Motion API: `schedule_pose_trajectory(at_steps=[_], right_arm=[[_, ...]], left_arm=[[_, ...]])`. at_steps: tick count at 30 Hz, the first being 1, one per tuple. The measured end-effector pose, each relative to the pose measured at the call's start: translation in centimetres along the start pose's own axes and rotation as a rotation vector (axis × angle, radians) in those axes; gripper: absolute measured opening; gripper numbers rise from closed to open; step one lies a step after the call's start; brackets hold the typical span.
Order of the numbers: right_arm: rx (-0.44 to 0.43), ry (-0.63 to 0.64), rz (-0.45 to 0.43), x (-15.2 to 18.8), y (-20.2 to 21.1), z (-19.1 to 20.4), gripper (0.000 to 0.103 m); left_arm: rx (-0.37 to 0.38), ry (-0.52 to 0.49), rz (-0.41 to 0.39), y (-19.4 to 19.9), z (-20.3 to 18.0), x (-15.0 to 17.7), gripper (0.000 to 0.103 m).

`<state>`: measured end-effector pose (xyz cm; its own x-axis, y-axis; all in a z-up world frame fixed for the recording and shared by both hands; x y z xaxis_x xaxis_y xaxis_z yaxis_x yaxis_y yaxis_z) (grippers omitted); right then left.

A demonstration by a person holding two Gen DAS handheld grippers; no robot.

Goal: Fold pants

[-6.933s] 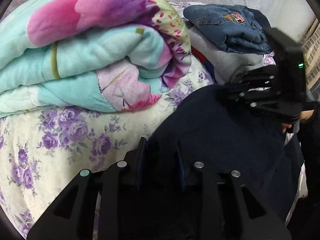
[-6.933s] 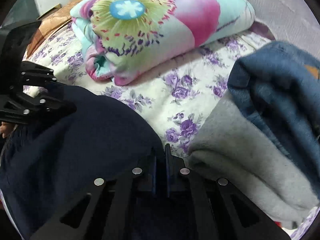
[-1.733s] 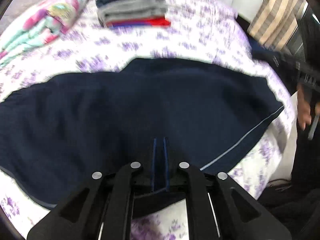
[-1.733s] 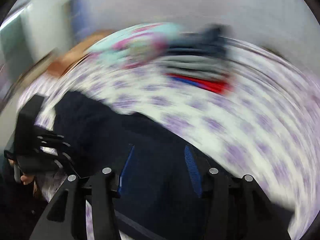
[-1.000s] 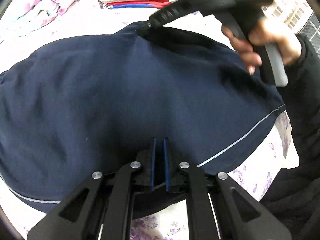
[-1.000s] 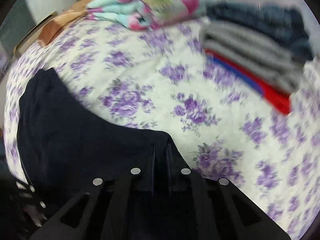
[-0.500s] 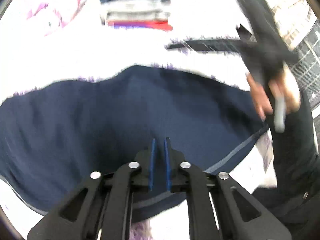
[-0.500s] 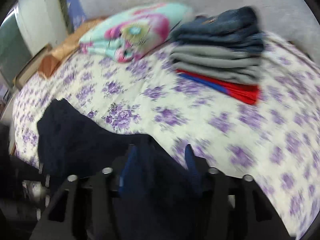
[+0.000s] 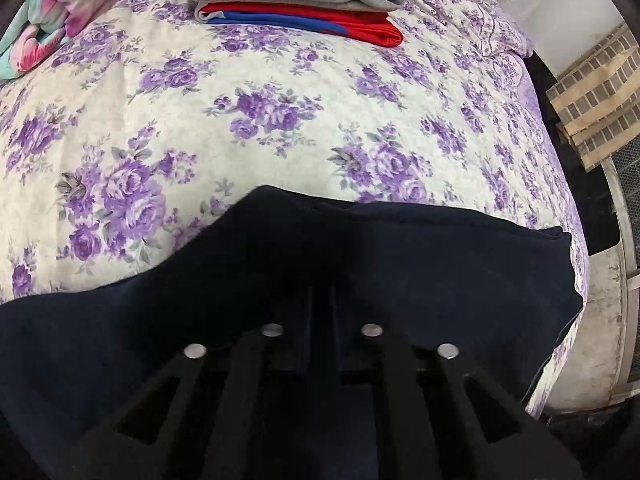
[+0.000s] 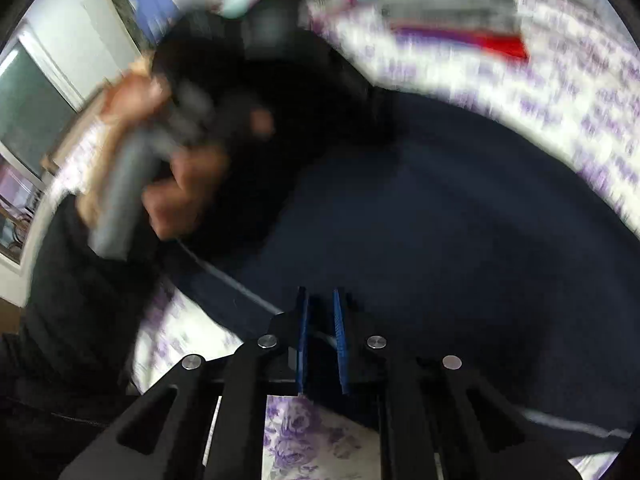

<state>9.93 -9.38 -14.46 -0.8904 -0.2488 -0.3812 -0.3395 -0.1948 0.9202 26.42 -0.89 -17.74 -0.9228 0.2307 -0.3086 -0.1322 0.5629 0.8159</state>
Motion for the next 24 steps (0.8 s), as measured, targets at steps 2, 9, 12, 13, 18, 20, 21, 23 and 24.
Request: schedule_pose_trajectory(at_steps=[2,9,12,13,18,20,21,23,24], right_arm=[[0.022,-0.001,0.005,0.6,-0.8,0.4,0.013],[0.019,-0.081,-0.069,1.1,1.4,0.5,0.036],[0.011,-0.203,-0.174,3.0,5.2,-2.3,0.063],[0.036,-0.249,-0.203,3.9,6.5,-3.7,0.065],[0.166,-0.659,-0.281,12.1,12.4,-15.2,0.070],[0.196,-0.835,-0.290,16.0,13.7,-19.4,0.070],[0.190,-0.912,-0.295,17.7,14.2,-21.1,0.070],[0.140,-1.025,-0.315,20.2,14.5,-24.0,0.070],[0.126,-1.058,-0.318,20.7,14.5,-24.9,0.070]], left_arm=[[0.016,0.004,0.001,-0.1,0.0,-0.3,0.005],[0.037,-0.014,-0.024,-0.6,-0.2,-1.0,0.003],[0.030,-0.028,-0.039,-0.4,-0.2,-0.7,0.003],[0.029,-0.030,-0.042,-0.4,-0.2,-0.6,0.003],[0.019,-0.039,-0.054,-0.3,-0.3,-0.4,0.003],[0.016,-0.037,-0.058,-0.2,-0.2,-0.3,0.003],[0.014,-0.033,-0.060,0.0,-0.3,-0.2,0.003],[0.008,-0.029,-0.062,0.5,-0.8,0.4,0.003],[0.007,-0.029,-0.062,0.8,-1.0,0.8,0.003]])
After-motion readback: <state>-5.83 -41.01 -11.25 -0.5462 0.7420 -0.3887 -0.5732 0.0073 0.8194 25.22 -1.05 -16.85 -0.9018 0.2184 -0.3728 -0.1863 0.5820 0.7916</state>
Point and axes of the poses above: each gripper's, at about its wrist camera, not at the fingertips, and y roughly against the way its jaws point, z to its left, x to its underside, the point moved 3 cm from there along -y, roughly the way its jaws point, and after that the axes turned 9 degrees about x, right-handed, at the moved point
